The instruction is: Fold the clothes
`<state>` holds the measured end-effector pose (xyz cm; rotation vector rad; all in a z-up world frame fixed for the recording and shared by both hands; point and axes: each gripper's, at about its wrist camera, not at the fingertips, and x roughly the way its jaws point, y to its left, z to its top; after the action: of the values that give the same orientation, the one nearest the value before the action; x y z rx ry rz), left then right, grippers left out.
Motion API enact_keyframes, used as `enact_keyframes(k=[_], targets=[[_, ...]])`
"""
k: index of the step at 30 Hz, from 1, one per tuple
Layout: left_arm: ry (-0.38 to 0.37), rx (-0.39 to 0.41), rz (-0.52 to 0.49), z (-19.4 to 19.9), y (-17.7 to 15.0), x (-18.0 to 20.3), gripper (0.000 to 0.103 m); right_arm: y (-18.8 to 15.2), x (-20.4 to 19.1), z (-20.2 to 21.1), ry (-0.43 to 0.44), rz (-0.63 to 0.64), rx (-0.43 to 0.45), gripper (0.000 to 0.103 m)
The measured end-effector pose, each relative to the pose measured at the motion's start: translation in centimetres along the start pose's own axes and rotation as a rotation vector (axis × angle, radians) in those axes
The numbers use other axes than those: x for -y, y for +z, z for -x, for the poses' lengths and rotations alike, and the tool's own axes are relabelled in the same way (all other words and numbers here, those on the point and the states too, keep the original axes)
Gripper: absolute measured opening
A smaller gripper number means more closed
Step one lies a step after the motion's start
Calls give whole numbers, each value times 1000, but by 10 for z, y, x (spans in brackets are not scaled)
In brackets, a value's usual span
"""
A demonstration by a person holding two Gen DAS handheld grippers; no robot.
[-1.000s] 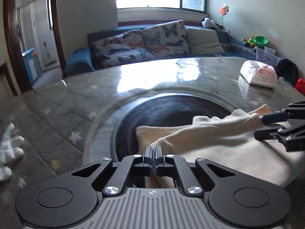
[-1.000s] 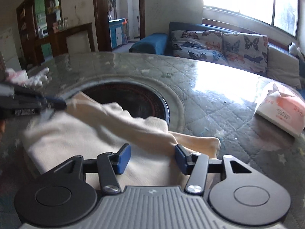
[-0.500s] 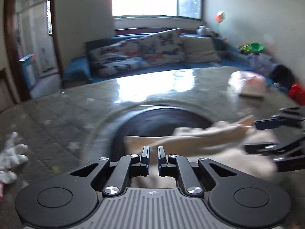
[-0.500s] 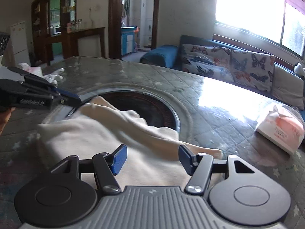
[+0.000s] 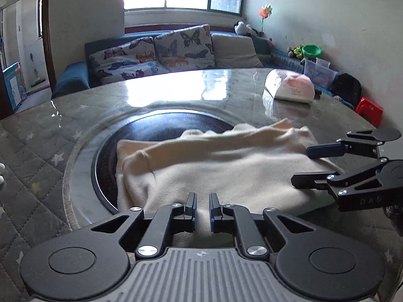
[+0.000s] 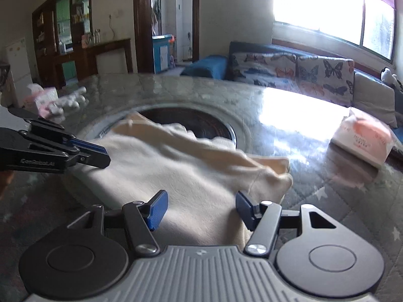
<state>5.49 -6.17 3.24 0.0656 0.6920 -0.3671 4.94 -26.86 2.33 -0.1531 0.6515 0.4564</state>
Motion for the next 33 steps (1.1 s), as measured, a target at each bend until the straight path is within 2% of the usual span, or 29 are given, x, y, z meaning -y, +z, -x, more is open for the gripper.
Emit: enact_keyframes(k=[4, 11, 16, 22, 26, 33], targets=[[30, -7, 43, 0, -4, -15, 15, 5, 4, 11, -12, -5, 19, 61], [8, -21, 94, -2, -9, -25, 16, 14, 15, 5, -9, -28, -9, 59], [18, 9, 85, 4, 3, -25, 26, 21, 22, 2, -7, -45, -28, 58], [40, -24, 95, -7, 1, -32, 29, 46, 27, -40, 41, -79, -74, 54], [41, -45, 108, -13, -5, -37, 36, 44, 26, -66, 30, -69, -114, 53], [42, -48, 128, -11, -7, -43, 41, 39, 22, -70, 5, -33, -120, 51]])
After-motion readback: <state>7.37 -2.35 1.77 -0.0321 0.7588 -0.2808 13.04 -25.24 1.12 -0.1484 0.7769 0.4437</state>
